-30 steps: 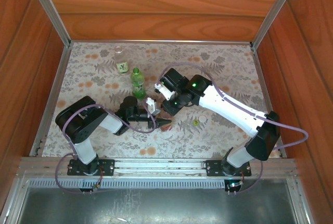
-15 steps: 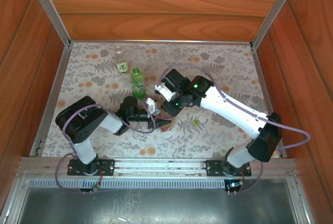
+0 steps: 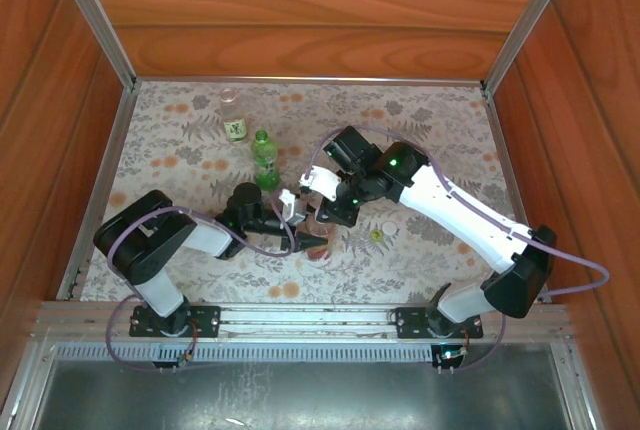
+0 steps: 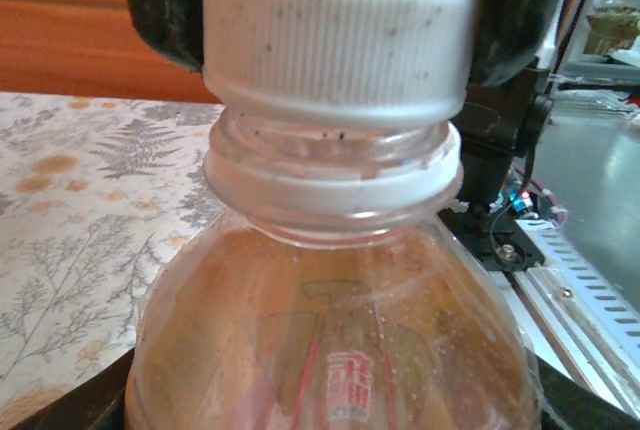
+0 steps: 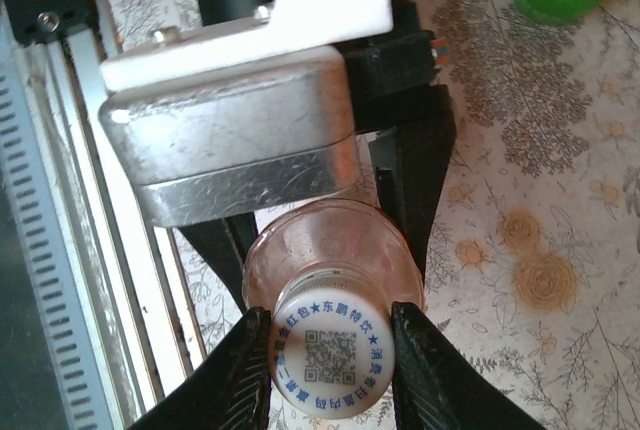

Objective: Screw on the bottle caps

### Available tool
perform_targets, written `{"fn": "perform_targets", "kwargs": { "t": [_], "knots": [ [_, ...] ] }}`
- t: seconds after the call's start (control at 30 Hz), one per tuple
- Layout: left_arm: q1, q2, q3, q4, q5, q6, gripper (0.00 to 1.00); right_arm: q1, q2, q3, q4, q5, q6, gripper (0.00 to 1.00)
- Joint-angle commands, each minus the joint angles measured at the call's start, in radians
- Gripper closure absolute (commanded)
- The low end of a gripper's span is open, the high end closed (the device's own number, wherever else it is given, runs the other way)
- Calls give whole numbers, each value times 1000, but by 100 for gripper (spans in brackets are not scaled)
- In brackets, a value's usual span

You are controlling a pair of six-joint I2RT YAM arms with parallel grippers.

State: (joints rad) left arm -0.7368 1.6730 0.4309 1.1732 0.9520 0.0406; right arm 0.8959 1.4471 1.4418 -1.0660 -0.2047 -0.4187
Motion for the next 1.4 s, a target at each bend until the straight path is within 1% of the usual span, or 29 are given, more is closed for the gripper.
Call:
{"fn": "perform_targets", "kwargs": {
  "t": [0.0, 0.13, 0.23, 0.33, 0.47, 0.6, 0.7, 0.77, 0.83, 0.9, 1.0, 1.07, 1.1, 1.13, 1.17, 1.23, 1.3, 1.37],
  "knots": [
    [6, 4, -2, -37, 25, -13, 41, -5, -12, 52, -137, -136, -120, 74],
    [6, -1, -5, -36, 28, -13, 40, -8, -3, 69, -169, -162, -150, 74],
    [6, -3, -5, -37, 24, -12, 40, -8, -1, 68, -170, -154, -144, 73],
    [6, -3, -5, -39, 18, -11, 40, -9, -9, 56, -134, -115, -107, 65],
    [6, 1, -9, -40, -3, -14, 40, -9, -37, 41, -51, -27, -27, 48],
    [6, 4, -6, -43, -14, -16, 40, -7, -43, 45, -20, 37, 49, 37],
    [6, 4, -6, -44, -16, -19, 40, -5, -33, 52, -6, 109, 129, 37],
    [7, 2, -7, -44, -16, -23, 40, -5, -33, 46, 12, 188, 192, 37],
    [7, 5, -7, -46, -21, -23, 40, -5, -41, 46, 32, 238, 268, 38],
    [8, 8, -7, -46, -32, -23, 40, -5, -56, 44, 57, 268, 334, 38],
    [11, 14, -5, -47, -62, -27, 41, 4, -96, 38, 100, 315, 495, 35],
    [13, 19, -6, -49, -75, -27, 41, 41, -131, -9, 153, 353, 599, 30],
    [14, 22, -4, -49, -78, -27, 41, 73, -144, -37, 180, 388, 619, 28],
    [15, 26, -3, -49, -78, -26, 41, 121, -159, -65, 208, 458, 633, 27],
    [16, 28, -1, -49, -77, -27, 41, 165, -168, -90, 228, 544, 652, 26],
    [17, 31, 1, -49, -74, -27, 41, 219, -176, -119, 238, 653, 695, 25],
    [17, 31, 0, -49, -74, -28, 41, 271, -186, -154, 264, 744, 705, 25],
    [16, 29, 0, -49, -75, -28, 41, 304, -183, -173, 268, 801, 719, 26]
  ]
}}
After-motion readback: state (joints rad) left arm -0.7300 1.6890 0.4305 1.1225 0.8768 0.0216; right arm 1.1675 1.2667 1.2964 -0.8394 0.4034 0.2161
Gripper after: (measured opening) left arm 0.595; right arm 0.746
